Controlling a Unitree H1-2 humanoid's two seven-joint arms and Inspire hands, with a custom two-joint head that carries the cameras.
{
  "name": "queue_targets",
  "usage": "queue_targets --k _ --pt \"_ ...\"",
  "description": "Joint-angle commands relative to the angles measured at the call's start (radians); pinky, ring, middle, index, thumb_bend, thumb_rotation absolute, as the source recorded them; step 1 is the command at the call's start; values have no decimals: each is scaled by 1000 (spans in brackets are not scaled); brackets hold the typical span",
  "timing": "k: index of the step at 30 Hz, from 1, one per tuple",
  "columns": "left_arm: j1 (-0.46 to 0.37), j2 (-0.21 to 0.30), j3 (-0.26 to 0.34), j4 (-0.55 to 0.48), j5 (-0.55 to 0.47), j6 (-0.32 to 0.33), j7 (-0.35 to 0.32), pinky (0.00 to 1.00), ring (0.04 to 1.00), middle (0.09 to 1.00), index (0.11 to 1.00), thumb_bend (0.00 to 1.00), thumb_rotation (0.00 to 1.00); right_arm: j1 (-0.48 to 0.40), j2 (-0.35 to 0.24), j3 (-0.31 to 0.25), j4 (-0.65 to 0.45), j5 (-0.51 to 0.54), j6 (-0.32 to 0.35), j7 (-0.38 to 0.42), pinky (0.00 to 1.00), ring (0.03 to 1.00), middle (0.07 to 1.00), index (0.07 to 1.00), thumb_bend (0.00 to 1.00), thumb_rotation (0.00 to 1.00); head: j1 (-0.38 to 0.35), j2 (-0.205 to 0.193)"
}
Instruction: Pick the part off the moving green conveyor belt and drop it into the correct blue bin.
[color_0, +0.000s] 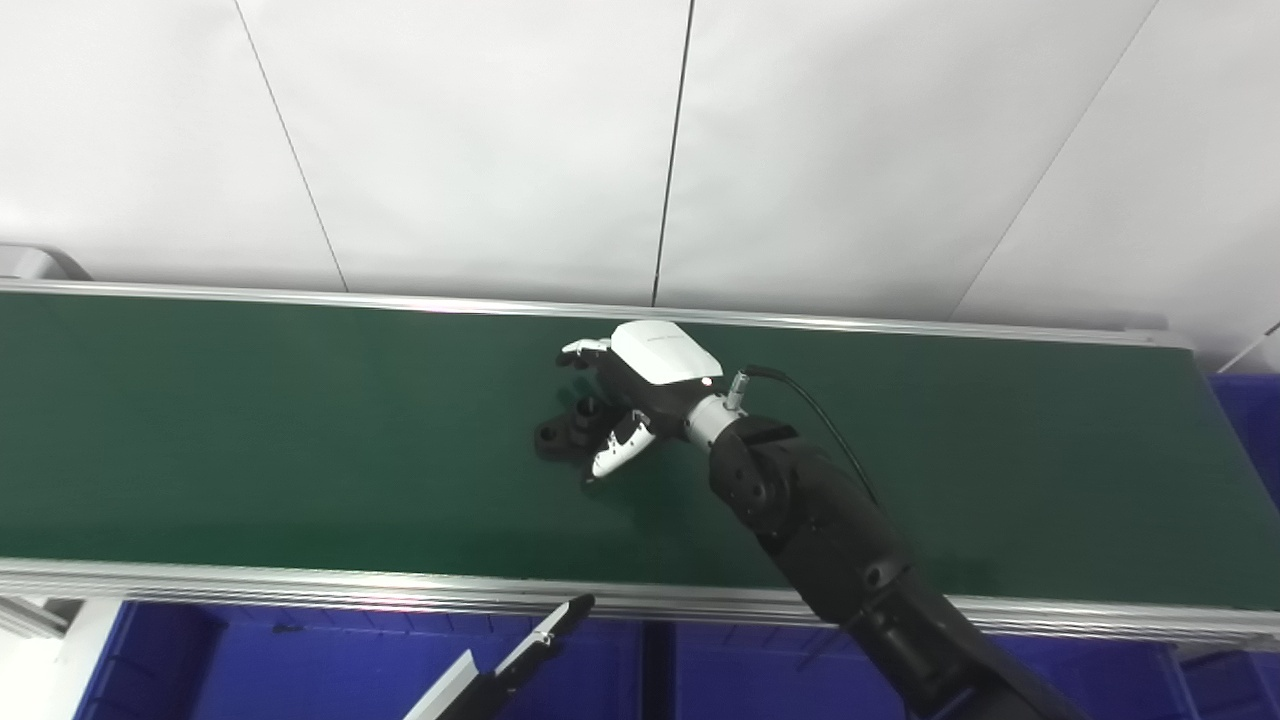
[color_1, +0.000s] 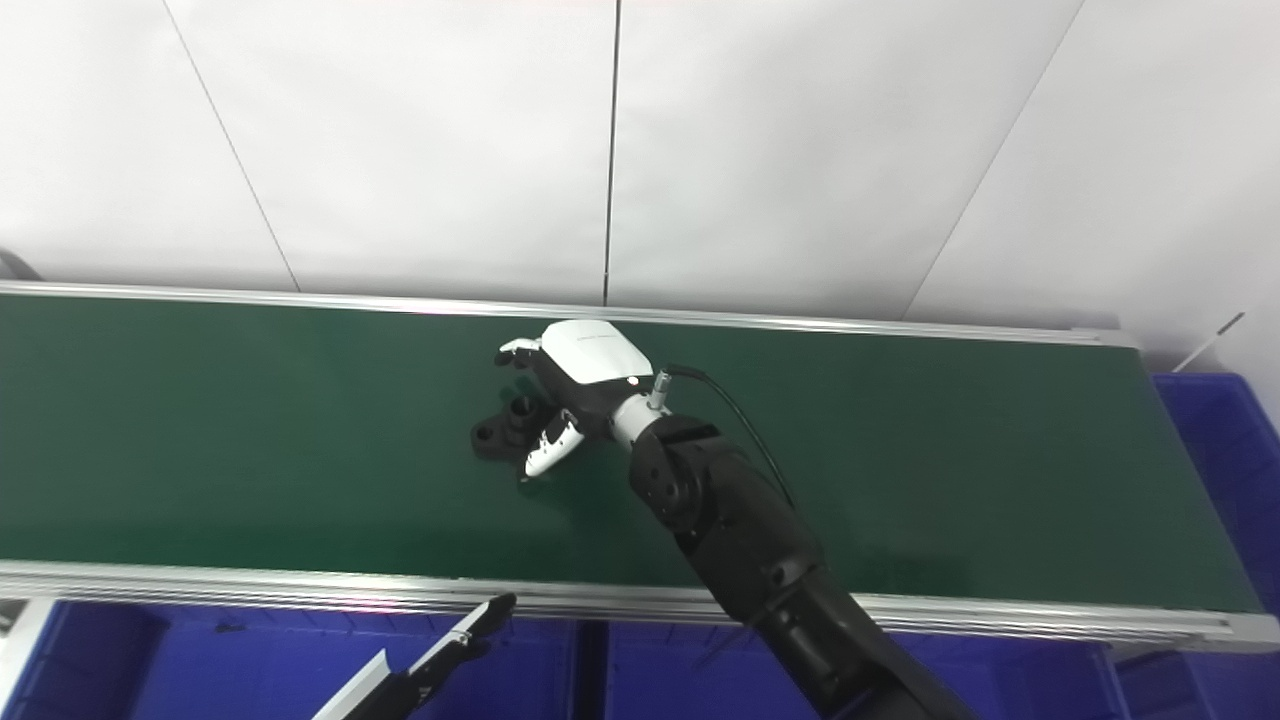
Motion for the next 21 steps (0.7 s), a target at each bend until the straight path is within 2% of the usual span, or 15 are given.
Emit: queue_targets --k 1,3,4,5,7,9,14,21 --pt "11 -9 -4 -36 -13 -17 16 943 1000 1000 1000 853 392 -18 -2 25 6 -1 -53 15 575 688 746 793 590 45 3 7" --pt "12 -9 -4 -42 -13 -9 14 947 1000 1000 1000 852 389 -16 -9 46 14 -15 -49 12 473 596 688 761 570 9 1 10" --pt "14 -10 -4 -47 -8 -7 15 948 1000 1000 1000 852 394 -13 -14 58 17 -24 -48 11 426 544 583 711 558 2 0 12" --pt "15 -11 -3 -50 -7 -4 15 948 1000 1000 1000 851 396 -9 -18 68 19 -29 -52 3 420 538 565 703 555 2 0 12" --pt "15 -12 -1 -52 -7 -5 16 947 1000 1000 1000 851 394 1 -31 89 15 -45 -55 -3 342 429 516 581 518 0 -3 17" --pt "14 -13 0 -54 -5 -2 15 947 1000 1000 1000 856 404 7 -44 108 4 -60 -52 -1 331 409 510 552 511 0 -5 19" --pt "11 -14 -1 -57 3 -9 15 940 1000 1000 1000 852 407 8 -83 158 -19 -109 -59 14 274 381 474 547 509 0 -2 26" --pt "8 -14 -1 -78 10 31 11 949 1000 1000 1000 866 427 23 -123 222 -36 -186 -43 33 265 390 484 533 512 0 -4 32"
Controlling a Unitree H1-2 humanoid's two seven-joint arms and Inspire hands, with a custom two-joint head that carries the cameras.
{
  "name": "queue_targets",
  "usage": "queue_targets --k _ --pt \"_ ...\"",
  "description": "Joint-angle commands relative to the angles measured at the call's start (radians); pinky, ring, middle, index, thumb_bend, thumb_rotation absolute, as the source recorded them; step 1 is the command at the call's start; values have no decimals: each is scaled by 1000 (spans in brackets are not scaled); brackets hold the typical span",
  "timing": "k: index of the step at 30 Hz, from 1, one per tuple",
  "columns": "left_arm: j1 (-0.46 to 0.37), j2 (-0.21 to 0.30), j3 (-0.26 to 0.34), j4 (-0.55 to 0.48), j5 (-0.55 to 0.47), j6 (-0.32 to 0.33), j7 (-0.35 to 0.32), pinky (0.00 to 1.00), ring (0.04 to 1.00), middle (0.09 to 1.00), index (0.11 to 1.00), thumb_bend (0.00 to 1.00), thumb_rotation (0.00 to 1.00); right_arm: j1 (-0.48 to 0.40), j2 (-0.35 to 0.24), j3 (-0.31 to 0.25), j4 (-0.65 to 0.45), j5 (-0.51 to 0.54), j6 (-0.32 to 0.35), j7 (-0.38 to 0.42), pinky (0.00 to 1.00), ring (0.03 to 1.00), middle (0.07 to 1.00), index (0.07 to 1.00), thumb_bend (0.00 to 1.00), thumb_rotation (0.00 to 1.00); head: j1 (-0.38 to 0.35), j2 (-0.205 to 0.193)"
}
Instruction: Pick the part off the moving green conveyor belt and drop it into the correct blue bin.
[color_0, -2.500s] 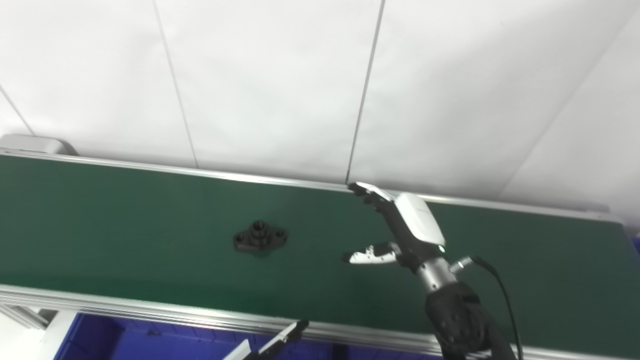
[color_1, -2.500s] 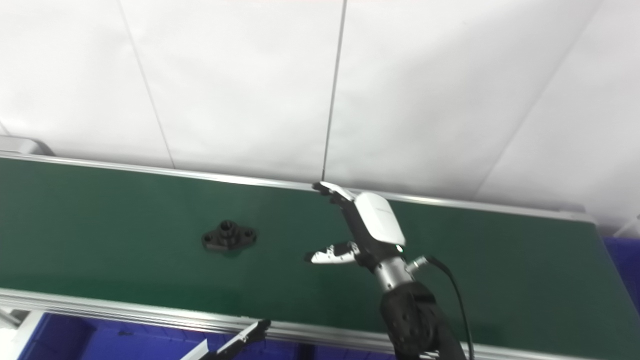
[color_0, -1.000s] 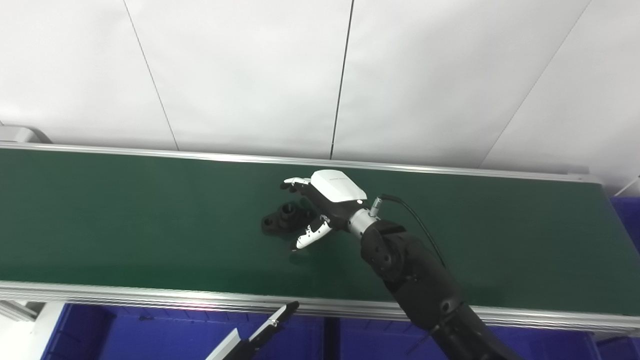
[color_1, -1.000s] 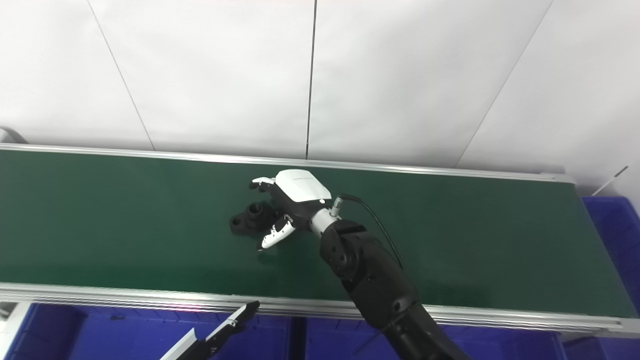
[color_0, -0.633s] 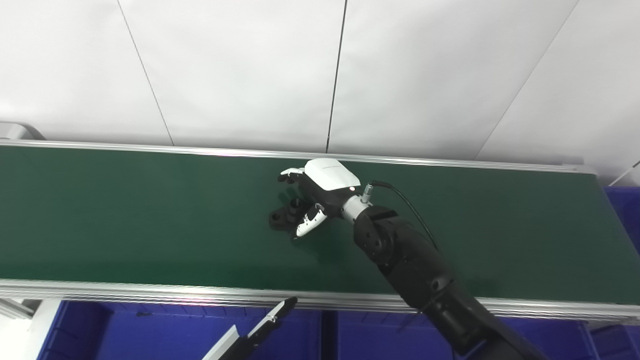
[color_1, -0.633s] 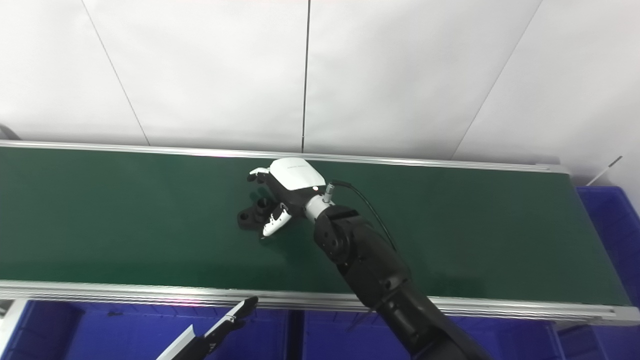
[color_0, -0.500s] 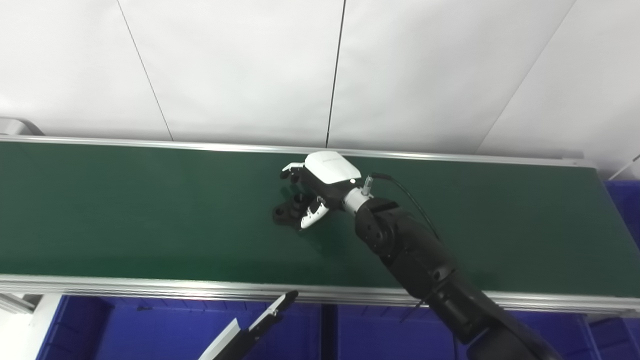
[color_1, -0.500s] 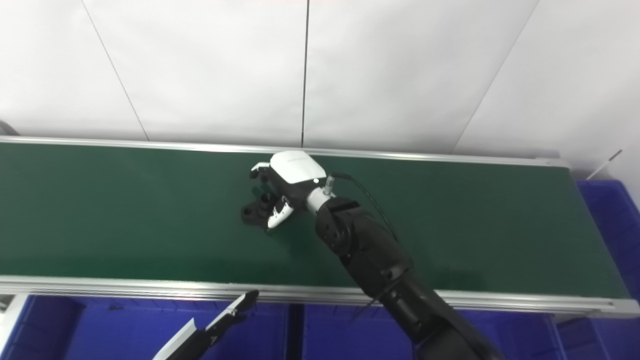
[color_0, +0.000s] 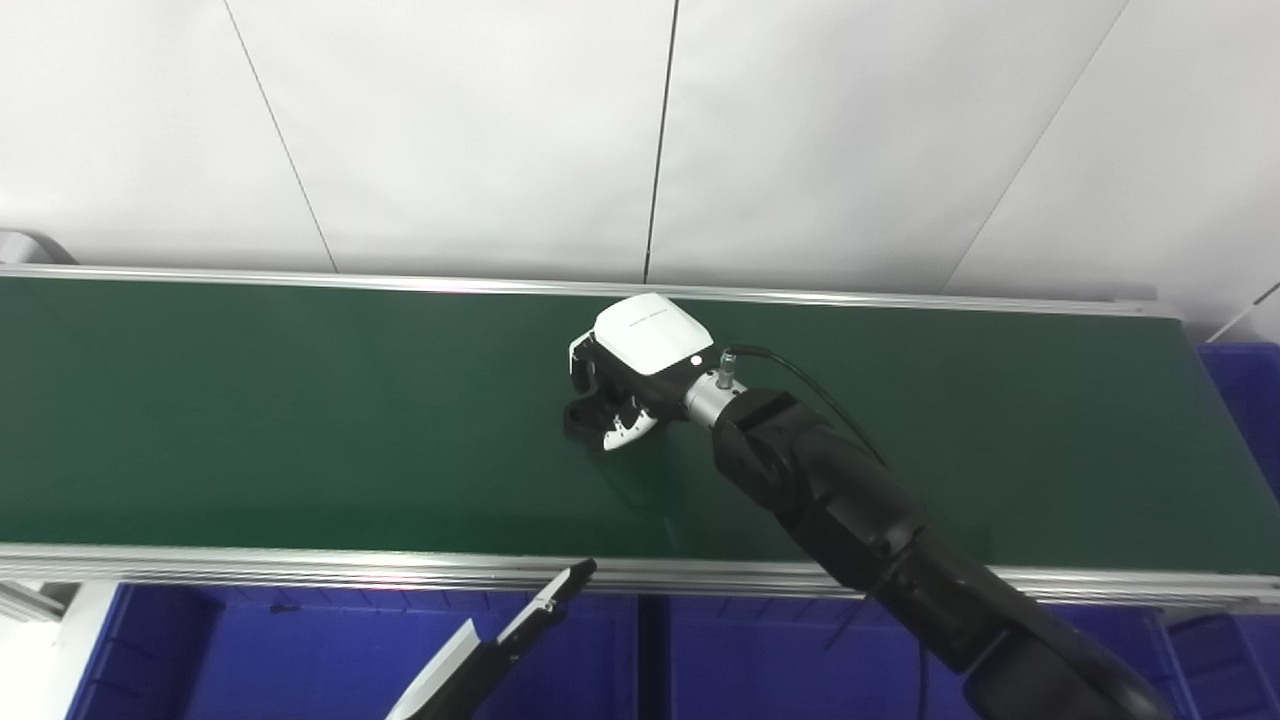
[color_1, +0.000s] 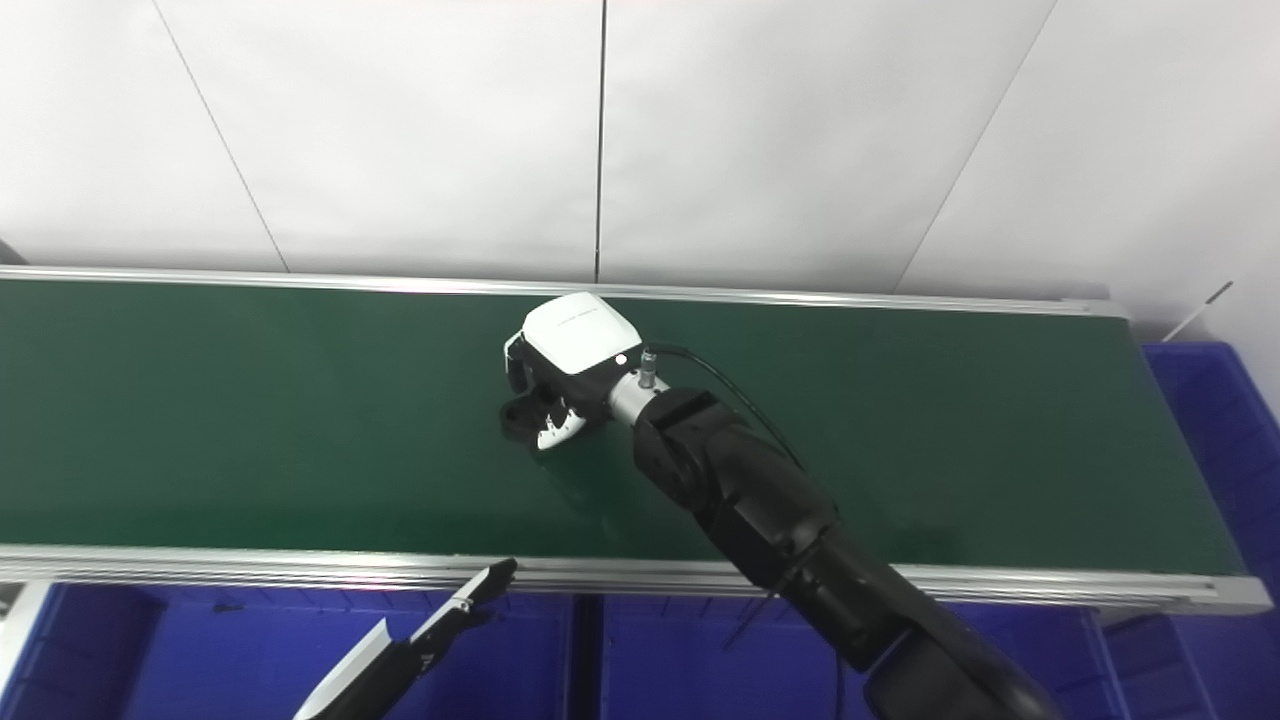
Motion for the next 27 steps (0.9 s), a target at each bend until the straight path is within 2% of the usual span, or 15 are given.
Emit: queue_targets --k 1,4,7,9,14,18,24,25,27 --pt "3 1 -3 -39 4 -8 11 949 1000 1000 1000 867 427 41 -16 55 27 -53 -8 75 256 390 483 530 513 0 3 1" --pt "0 2 -4 -36 -4 -14 11 942 1000 1000 1000 855 413 61 -25 56 12 -45 -1 93 202 386 457 520 513 0 4 2" --pt "0 -1 -2 -37 5 -13 16 943 1000 1000 1000 855 411 63 -49 96 6 -90 -36 84 203 390 456 518 514 0 5 2" --pt "0 -2 -2 -37 6 -12 17 945 999 1000 1000 863 418 77 -50 91 -7 -89 -15 93 173 250 422 495 521 0 4 0" --pt "-1 -3 -4 -33 2 -8 14 947 1000 1000 1000 862 426 96 -72 83 -74 -110 -30 49 170 227 396 505 522 0 6 -1" --pt "-3 -3 -6 -28 -11 -13 10 945 1000 1000 1000 857 411 148 -78 8 -247 -103 35 68 159 221 395 509 521 0 9 2" --pt "-3 -1 -4 -30 -5 -13 12 945 1000 1000 1000 863 407 217 -59 -134 -511 -83 106 167 183 263 409 513 520 0 8 6" --pt "-5 0 -4 -29 -4 -16 12 943 1000 1000 1000 862 412 232 -48 -167 -565 -80 130 188 165 237 399 505 519 0 9 7" --pt "-6 2 -3 -30 -1 -15 12 944 1000 1000 1000 861 415 260 -23 -220 -658 -85 187 244 178 253 395 505 519 0 8 10"
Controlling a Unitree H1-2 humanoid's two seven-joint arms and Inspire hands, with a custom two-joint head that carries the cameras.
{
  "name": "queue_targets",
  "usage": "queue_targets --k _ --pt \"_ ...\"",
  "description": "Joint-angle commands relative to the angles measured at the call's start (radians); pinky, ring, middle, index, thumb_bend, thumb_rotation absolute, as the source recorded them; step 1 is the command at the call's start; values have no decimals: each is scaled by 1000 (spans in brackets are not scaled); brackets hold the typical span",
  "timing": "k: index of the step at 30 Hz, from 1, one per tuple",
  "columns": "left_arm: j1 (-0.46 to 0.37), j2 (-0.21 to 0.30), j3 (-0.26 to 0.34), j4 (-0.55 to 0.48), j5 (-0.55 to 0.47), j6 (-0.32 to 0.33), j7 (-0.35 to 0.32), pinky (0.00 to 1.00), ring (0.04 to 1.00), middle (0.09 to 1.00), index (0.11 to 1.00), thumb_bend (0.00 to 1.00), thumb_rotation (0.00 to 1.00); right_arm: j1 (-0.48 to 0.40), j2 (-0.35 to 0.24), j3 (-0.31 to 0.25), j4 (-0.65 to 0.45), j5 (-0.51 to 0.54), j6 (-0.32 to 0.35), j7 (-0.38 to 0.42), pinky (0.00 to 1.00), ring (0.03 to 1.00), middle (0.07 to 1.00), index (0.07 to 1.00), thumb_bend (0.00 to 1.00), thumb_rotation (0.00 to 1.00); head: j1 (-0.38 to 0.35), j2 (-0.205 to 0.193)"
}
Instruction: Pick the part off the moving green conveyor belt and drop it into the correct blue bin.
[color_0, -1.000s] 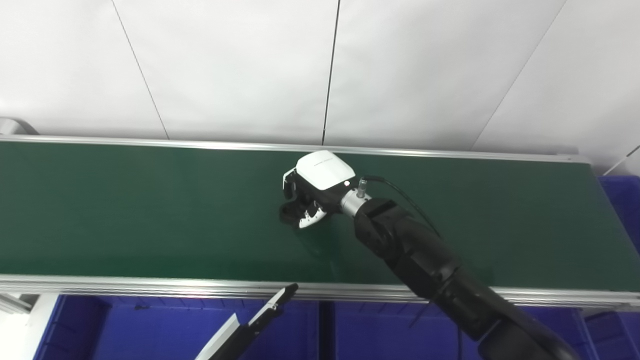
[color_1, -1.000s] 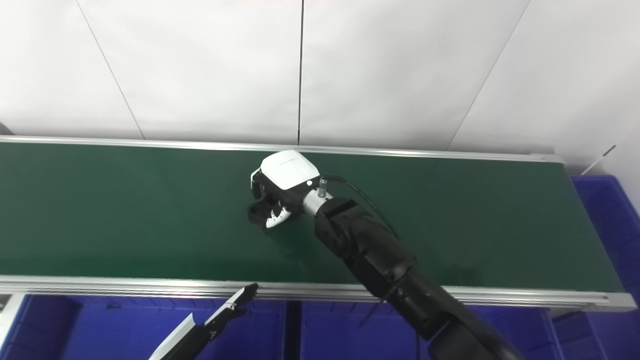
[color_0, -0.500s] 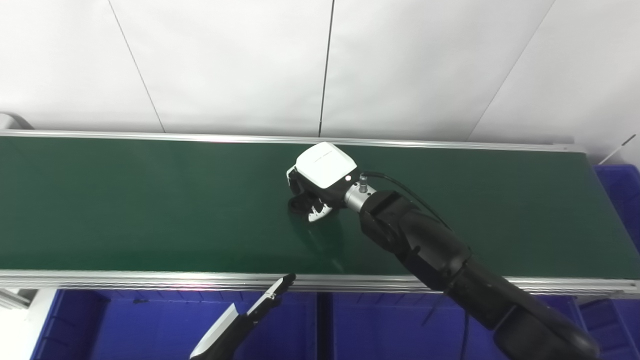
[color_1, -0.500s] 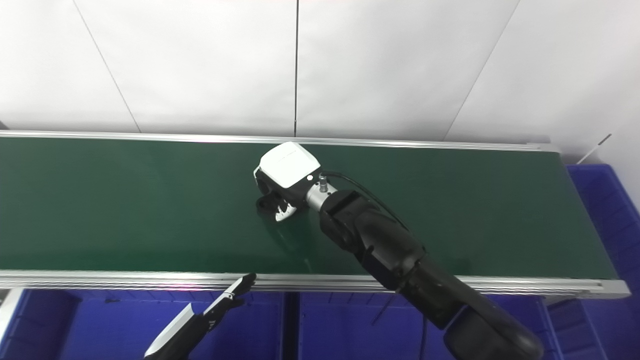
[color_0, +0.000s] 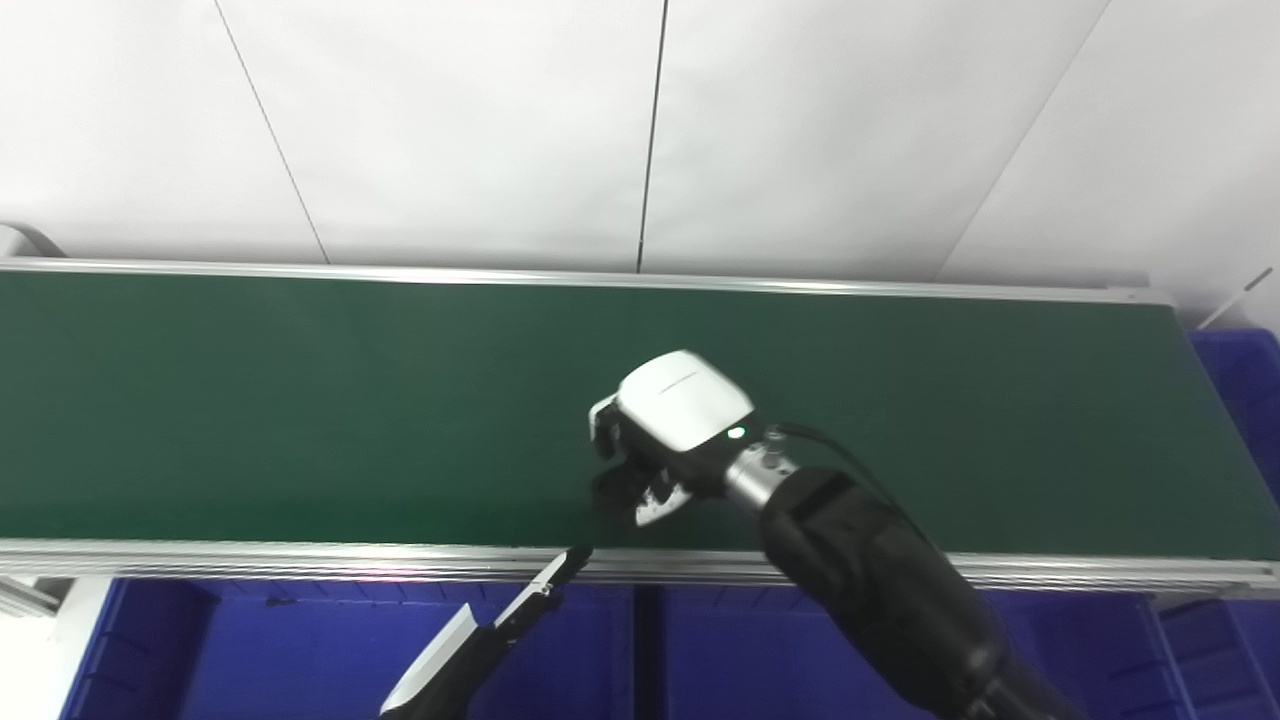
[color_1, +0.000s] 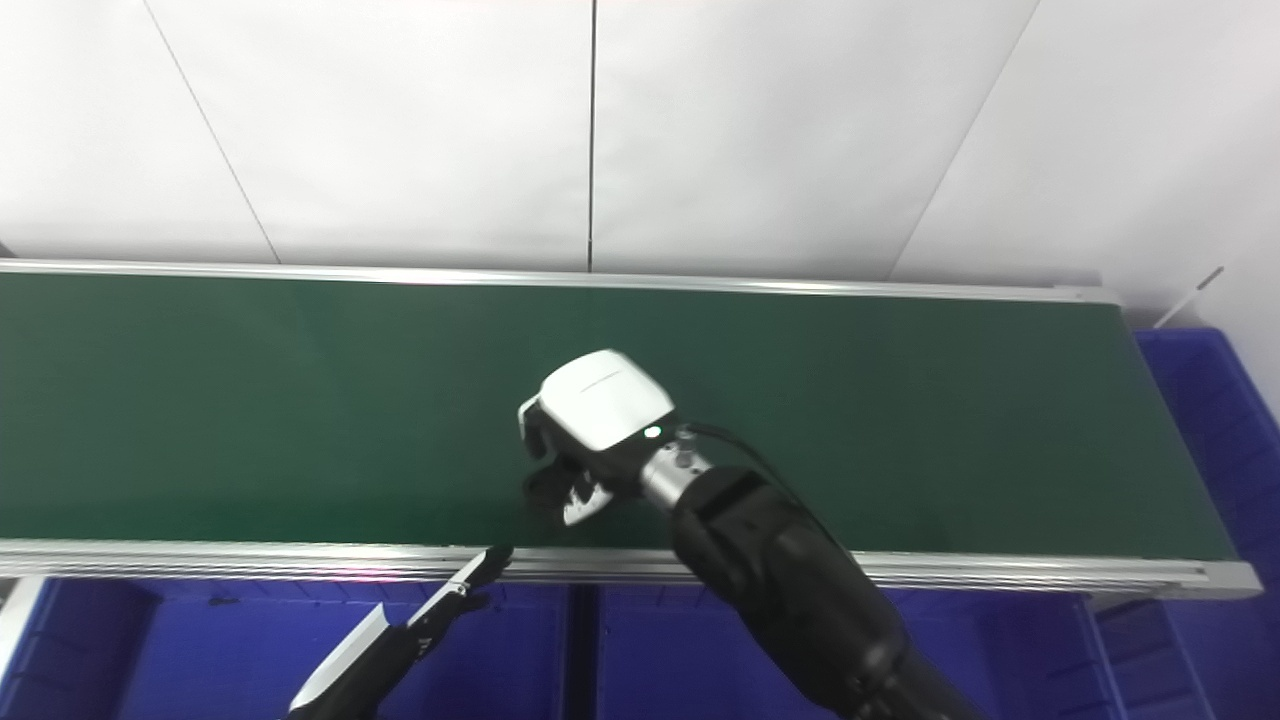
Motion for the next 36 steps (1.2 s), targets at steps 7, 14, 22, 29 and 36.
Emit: queue_targets --k 7,14,22,29,36 --pt "2 12 0 -33 -10 -3 4 937 1000 1000 1000 854 409 44 60 -143 -297 -53 97 116 205 288 403 514 520 0 -3 12" --pt "9 22 0 -65 -18 32 -3 940 1000 1000 1000 852 400 167 88 -237 -482 -84 80 187 157 226 467 484 529 0 -17 35" --pt "11 33 -4 -86 -19 21 -1 933 1000 1000 1000 844 409 426 54 -288 -597 -37 37 195 155 219 470 483 529 0 -32 70" --pt "5 45 1 -120 -40 67 -19 930 1000 1000 1000 853 412 692 55 -308 -533 26 -4 62 202 280 408 502 519 0 -47 96" --pt "-20 50 14 -120 -49 75 -28 915 999 1000 1000 853 408 766 39 -277 -358 30 -97 -110 220 267 430 494 524 0 -51 116"
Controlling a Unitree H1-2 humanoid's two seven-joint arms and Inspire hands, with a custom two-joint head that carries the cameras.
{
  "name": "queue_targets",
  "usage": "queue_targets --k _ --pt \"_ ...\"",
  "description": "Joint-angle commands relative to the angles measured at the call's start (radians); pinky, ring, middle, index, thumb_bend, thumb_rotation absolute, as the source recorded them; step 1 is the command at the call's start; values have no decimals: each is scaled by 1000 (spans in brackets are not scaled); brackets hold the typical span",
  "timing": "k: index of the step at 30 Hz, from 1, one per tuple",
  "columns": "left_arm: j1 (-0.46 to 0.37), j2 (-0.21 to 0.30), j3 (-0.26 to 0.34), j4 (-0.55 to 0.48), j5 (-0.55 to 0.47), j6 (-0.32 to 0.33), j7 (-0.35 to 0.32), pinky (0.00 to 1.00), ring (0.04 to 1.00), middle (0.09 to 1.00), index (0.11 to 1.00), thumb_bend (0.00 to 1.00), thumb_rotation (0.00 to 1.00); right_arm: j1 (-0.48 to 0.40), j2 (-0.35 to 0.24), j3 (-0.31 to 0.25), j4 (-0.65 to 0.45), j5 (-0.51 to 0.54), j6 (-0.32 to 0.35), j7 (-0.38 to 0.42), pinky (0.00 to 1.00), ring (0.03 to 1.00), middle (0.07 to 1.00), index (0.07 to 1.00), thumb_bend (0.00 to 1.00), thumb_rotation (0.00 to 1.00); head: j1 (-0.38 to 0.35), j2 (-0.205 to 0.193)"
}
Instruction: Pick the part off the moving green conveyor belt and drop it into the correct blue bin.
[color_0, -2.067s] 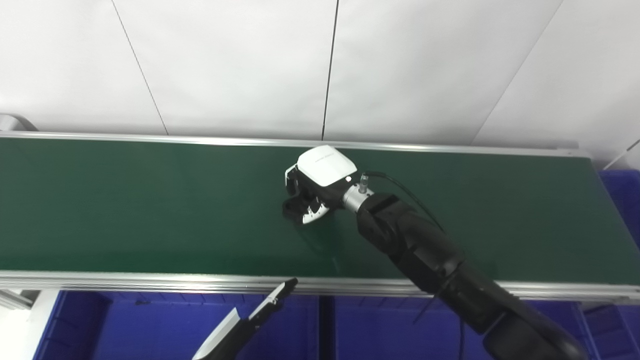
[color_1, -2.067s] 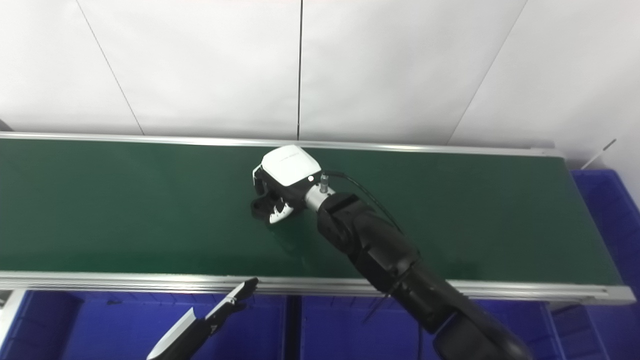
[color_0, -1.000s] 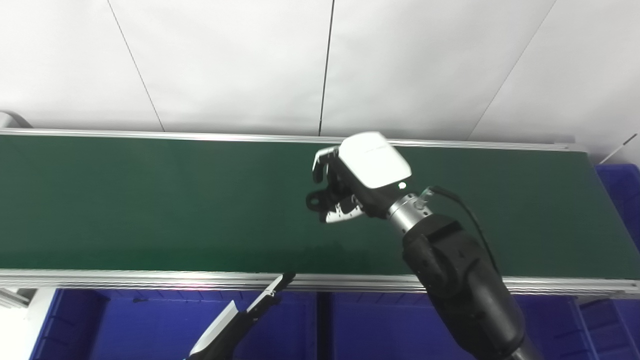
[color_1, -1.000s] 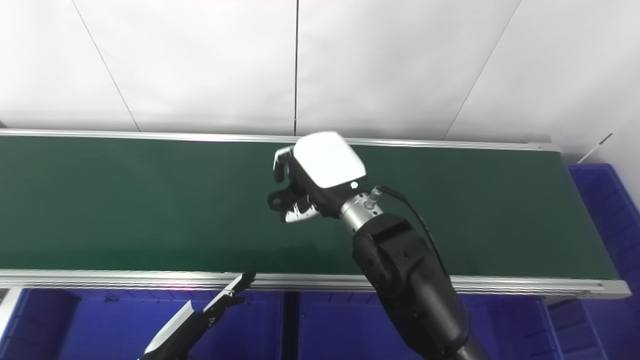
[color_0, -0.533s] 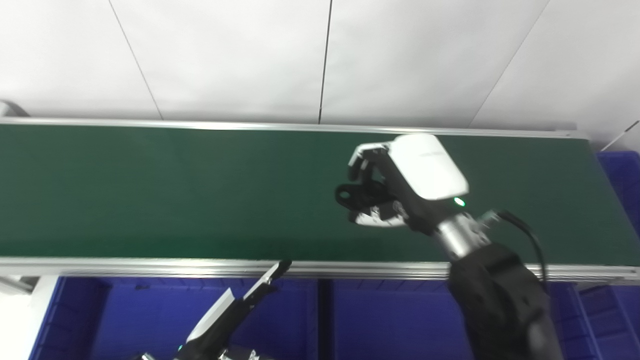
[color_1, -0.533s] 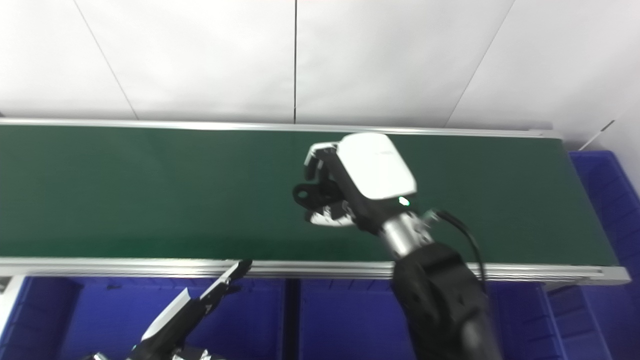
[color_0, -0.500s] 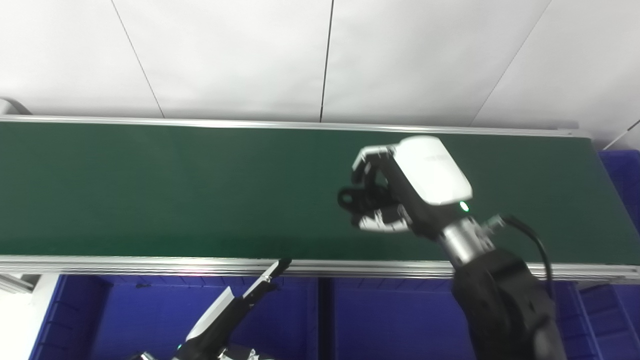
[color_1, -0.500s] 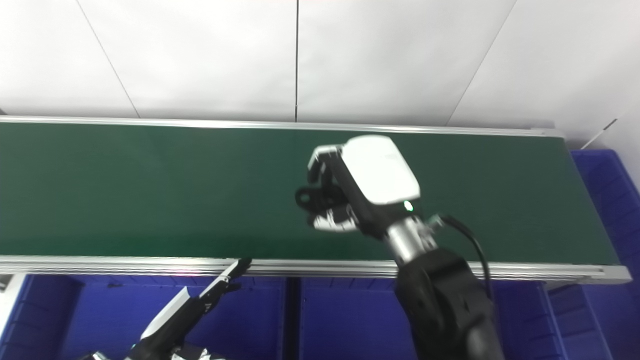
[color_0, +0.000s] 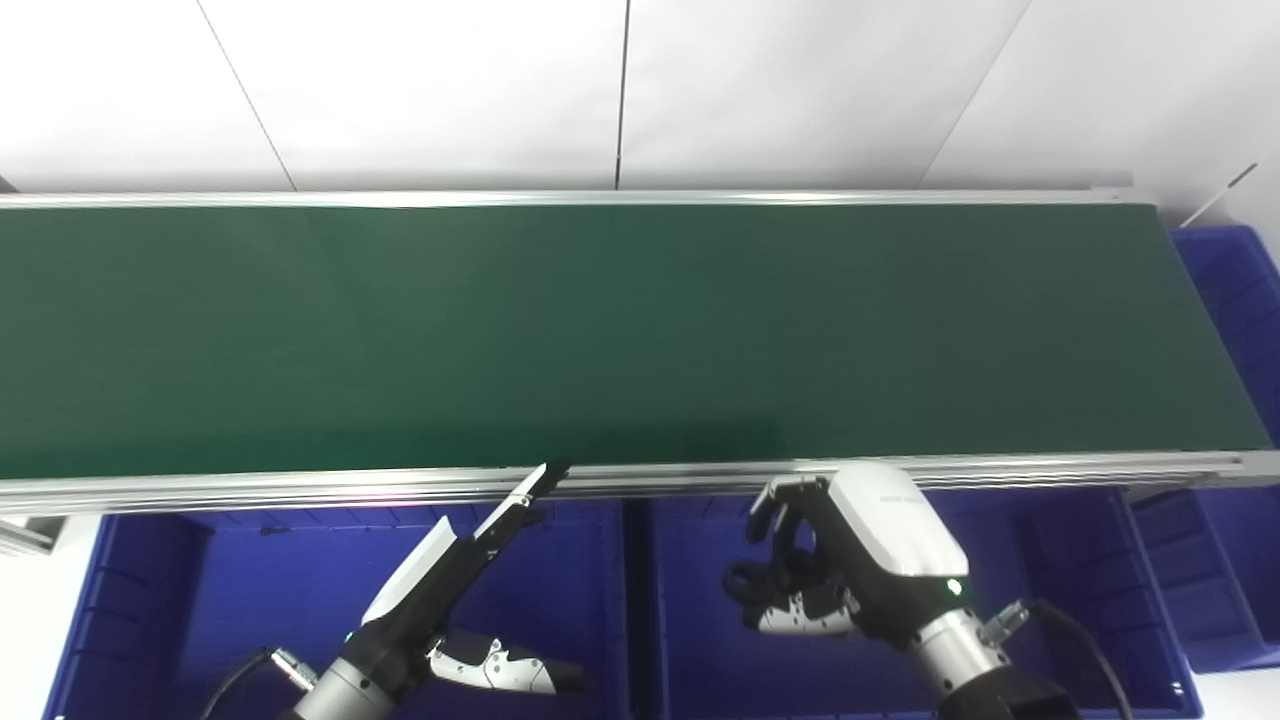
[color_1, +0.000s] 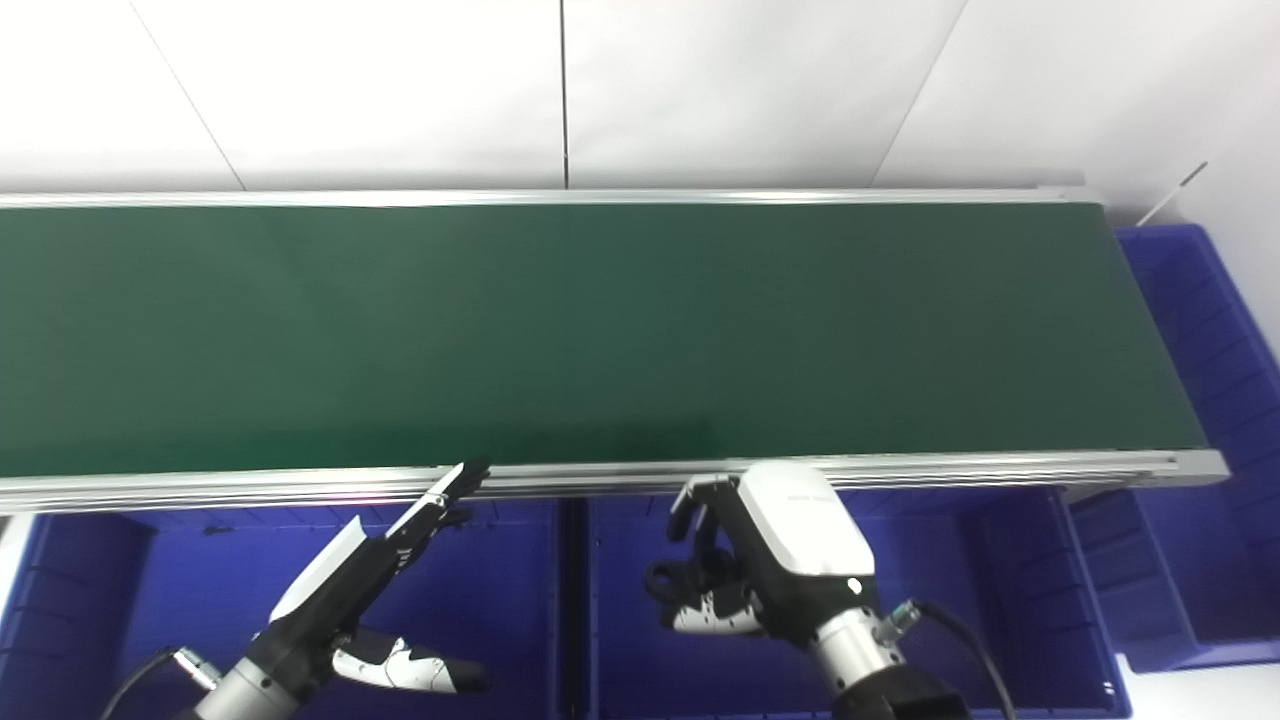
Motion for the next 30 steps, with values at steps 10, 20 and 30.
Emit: queue_targets --k 10,20,30 --pt "-41 15 20 -32 -84 35 -15 940 1000 1000 1000 858 388 -70 0 58 178 -22 13 5 275 351 474 490 524 0 -32 37" --pt "-33 23 25 -58 -100 55 -22 956 1000 1000 1000 858 389 -227 -42 183 186 -285 94 484 959 933 905 877 574 919 -37 54" --pt "-10 31 27 -85 -108 68 -22 950 1000 1000 1000 862 386 -20 49 75 -36 -288 80 279 965 894 862 838 711 818 -24 63"
